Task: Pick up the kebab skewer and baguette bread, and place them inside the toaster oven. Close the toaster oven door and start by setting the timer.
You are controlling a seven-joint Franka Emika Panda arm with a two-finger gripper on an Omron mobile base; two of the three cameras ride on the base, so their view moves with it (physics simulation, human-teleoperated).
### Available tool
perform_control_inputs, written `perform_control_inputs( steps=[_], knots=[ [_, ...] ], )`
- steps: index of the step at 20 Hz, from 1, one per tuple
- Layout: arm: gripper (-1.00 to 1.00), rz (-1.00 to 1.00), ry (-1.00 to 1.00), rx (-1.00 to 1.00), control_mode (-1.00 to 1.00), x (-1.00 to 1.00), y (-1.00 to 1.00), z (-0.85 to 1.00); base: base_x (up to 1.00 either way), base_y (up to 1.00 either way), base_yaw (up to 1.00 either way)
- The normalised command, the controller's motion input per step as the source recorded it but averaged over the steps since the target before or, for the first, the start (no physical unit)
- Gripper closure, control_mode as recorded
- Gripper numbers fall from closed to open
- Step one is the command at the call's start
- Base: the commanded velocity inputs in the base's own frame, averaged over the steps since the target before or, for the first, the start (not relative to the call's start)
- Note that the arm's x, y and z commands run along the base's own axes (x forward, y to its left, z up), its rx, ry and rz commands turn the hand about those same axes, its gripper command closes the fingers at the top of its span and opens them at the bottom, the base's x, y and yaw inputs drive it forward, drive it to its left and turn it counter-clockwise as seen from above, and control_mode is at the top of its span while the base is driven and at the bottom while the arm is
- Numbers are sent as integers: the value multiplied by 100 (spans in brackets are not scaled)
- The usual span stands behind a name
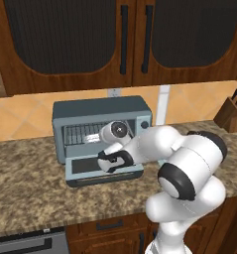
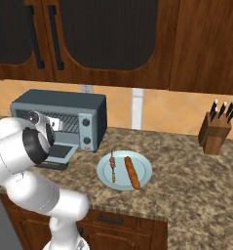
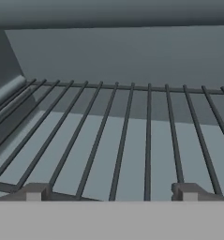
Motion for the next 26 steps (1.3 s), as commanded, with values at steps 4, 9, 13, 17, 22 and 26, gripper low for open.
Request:
perform_control_inputs(
  steps=[4, 9, 13, 17, 22, 26],
  knots=[
    [-100, 0, 12, 0, -100, -48, 0, -49, 0, 0, 0],
    [-100, 0, 11, 0, -100, -84, 0, -58, 0, 0, 0],
    [-100, 0, 22, 0, -100, -97, 0, -61, 0, 0, 0],
    [-100, 0, 28, 0, -100, -94, 0, -44, 0, 0, 0],
    [-100, 0, 17, -1, -100, -98, -3, -17, 0, 0, 0],
    [-100, 0, 0, 0, -100, -63, -70, 100, 0, 0, 0]
  ],
)
